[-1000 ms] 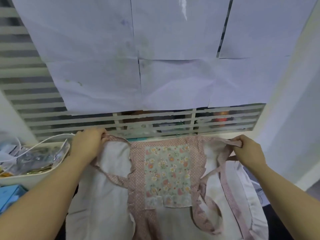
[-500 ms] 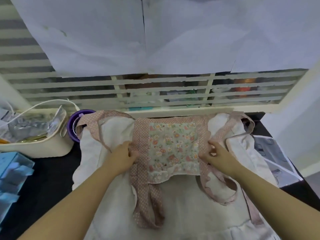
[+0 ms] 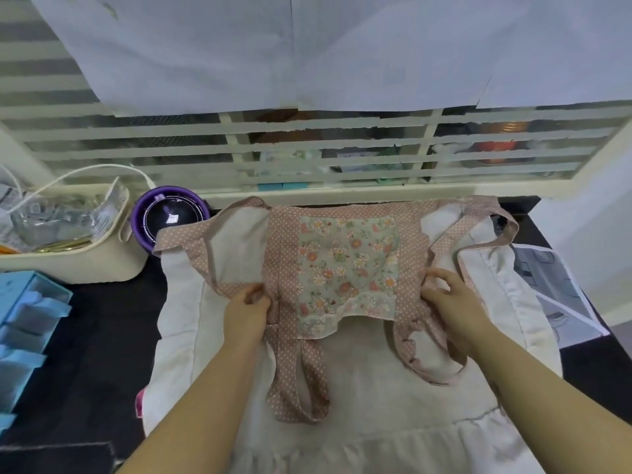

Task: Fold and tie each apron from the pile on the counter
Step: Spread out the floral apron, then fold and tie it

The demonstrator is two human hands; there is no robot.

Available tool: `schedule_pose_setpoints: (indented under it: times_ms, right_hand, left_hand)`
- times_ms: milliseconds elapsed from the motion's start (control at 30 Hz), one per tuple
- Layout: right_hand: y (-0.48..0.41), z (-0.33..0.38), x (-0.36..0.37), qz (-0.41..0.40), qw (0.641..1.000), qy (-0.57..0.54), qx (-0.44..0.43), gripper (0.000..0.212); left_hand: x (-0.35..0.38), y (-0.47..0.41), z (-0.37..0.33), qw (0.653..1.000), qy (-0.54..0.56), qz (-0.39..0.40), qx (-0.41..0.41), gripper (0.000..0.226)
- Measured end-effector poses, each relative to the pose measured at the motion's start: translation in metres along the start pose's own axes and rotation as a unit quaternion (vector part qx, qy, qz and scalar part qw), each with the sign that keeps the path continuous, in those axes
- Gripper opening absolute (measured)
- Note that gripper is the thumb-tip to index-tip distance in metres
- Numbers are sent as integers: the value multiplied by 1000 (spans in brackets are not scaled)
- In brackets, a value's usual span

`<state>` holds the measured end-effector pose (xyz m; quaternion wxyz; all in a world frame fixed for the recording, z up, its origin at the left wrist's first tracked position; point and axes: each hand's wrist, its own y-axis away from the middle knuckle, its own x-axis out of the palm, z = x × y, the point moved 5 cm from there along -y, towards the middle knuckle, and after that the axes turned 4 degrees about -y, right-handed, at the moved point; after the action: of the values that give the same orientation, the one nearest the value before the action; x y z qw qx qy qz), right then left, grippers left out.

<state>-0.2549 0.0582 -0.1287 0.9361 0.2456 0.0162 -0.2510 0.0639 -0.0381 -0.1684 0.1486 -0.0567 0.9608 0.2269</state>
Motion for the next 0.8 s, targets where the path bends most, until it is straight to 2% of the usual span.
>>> schedule_pose_setpoints:
  times_ms: [100, 200, 300, 367, 500, 567, 600, 667, 733, 767, 800]
  right_hand:
    - [-2, 8, -3, 12, 997, 74, -10, 25]
    - [0, 27, -7, 12, 981, 182, -64, 17]
    - [1, 45, -6, 11, 928, 349, -130, 16]
    - [-1, 49, -7, 0, 911, 389, -138, 20]
    - [-1, 47, -14, -8, 921, 374, -111, 15]
    - [1, 43, -13, -14, 903, 411, -124, 13]
    - [2, 42, -12, -18, 891, 433, -133, 19]
    - [5, 34, -5, 12, 901, 418, -117, 35]
    - [8, 17, 3, 60, 912, 402, -58, 72]
    - [11, 7, 6, 72, 907, 413, -32, 89]
    - [14, -2, 10, 74, 903, 424, -17, 97]
  left_hand:
    - [6, -2, -6, 997, -40, 71, 2, 50]
    - [0, -6, -11, 996, -46, 70, 15, 65]
    - [-9, -13, -11, 1000, -9, -3, 17, 61]
    - [-10, -16, -10, 999, 18, -39, -5, 53]
    - [2, -14, -10, 999, -34, -7, -23, 49]
    - [7, -14, -14, 996, -91, 13, -11, 48]
    - [9, -14, -16, 993, -114, 20, -8, 51]
    - [12, -17, -16, 990, -129, 45, -15, 67]
    - [15, -16, -17, 986, -145, 70, -32, 91]
    - [19, -15, -16, 986, -138, 83, -37, 95]
    - [24, -11, -16, 987, -116, 102, -41, 96]
